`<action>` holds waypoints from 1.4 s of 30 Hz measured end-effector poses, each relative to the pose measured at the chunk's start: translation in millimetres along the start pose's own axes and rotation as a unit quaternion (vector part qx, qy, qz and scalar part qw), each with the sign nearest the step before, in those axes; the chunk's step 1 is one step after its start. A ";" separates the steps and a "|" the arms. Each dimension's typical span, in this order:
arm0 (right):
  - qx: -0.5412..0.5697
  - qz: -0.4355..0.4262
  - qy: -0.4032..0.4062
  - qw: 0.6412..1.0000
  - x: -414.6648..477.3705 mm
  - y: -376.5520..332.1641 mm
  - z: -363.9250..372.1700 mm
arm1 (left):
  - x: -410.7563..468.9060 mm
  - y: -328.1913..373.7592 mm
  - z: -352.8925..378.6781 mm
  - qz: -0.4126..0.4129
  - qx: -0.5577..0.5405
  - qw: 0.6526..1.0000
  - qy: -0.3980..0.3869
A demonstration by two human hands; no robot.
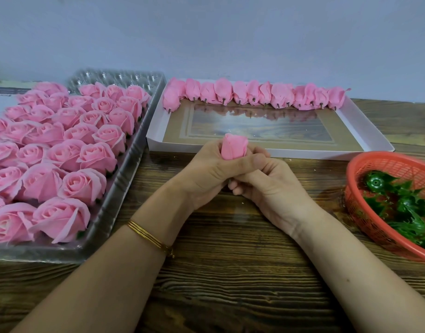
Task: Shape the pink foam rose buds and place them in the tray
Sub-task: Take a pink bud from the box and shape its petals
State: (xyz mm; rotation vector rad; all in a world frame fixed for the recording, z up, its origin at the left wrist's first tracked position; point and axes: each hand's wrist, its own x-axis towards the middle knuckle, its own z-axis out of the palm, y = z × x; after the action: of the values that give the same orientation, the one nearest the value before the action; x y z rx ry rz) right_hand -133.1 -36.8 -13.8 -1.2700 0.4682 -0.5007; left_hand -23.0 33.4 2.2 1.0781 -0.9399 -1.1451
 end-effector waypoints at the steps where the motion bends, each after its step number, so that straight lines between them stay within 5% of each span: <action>1: 0.006 0.007 -0.003 1.000 0.3 -0.2 0.4 | 0.7 -0.4 1.6 -0.005 0.002 1.000 0.020; 9: -0.048 -0.046 0.025 0.997 -1.9 0.7 -0.1 | 6.6 -6.7 6.7 -0.009 -0.046 0.988 0.146; 20: -0.161 -0.122 0.080 0.976 -4.2 1.0 1.9 | 5.9 -9.3 8.7 0.012 -0.017 0.991 0.130; 32: -0.068 -0.056 0.015 0.996 -3.7 -3.0 -2.6 | 4.4 -11.6 2.9 0.045 0.039 0.992 0.109; 42: -0.010 -0.073 0.158 0.985 -0.3 -6.6 -9.6 | 5.9 -17.0 1.3 0.137 0.194 0.948 0.212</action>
State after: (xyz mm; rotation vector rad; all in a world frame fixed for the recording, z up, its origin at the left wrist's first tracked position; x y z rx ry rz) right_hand -139.7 -45.5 -9.6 -1.2548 0.6496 -0.8314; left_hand -27.0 26.2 -13.8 1.3901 -0.9497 -0.4758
